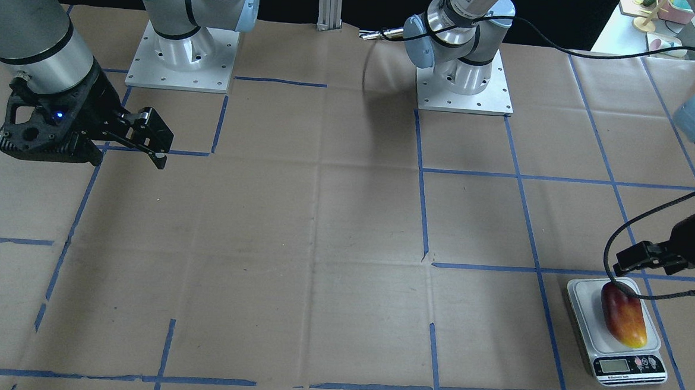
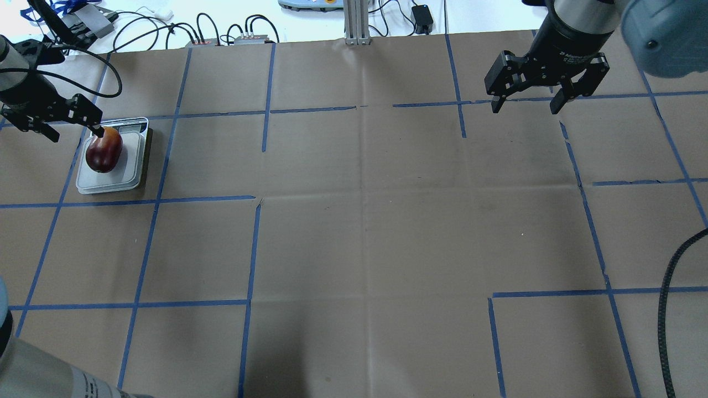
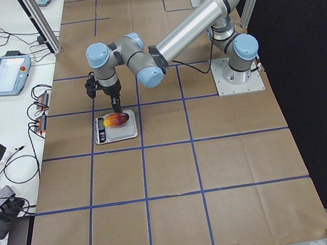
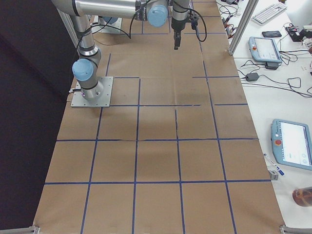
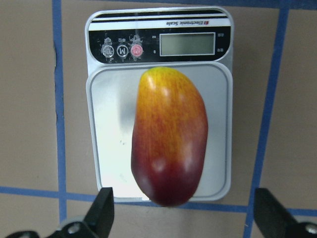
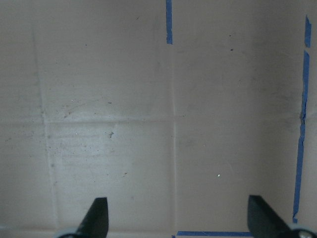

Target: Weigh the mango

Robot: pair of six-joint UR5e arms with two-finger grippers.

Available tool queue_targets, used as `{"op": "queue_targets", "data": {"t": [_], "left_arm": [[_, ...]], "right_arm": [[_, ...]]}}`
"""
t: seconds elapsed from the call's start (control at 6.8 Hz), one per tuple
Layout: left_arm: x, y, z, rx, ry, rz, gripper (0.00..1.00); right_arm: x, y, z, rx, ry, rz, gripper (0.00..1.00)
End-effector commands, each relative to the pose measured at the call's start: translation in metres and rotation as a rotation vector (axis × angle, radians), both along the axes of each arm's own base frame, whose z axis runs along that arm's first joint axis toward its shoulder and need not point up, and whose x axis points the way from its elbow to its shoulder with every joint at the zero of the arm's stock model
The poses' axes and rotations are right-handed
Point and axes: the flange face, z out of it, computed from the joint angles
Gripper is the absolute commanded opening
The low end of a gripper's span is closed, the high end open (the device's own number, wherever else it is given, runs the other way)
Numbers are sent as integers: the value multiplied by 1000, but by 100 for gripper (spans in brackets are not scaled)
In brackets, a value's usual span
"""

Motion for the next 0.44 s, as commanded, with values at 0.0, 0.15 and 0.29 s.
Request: {"op": "queue_targets", "data": {"t": [0.0,0.15,0.29], "left_arm": [[-117,40,57,16,4,56,100],[-161,61,76,18,9,90,100],[-207,80,92,27,15,115,100]], "right_arm": [[0,0,0,0,0,0,100],[0,0,0,0,0,0,100],[0,0,0,0,0,0,100]]}}
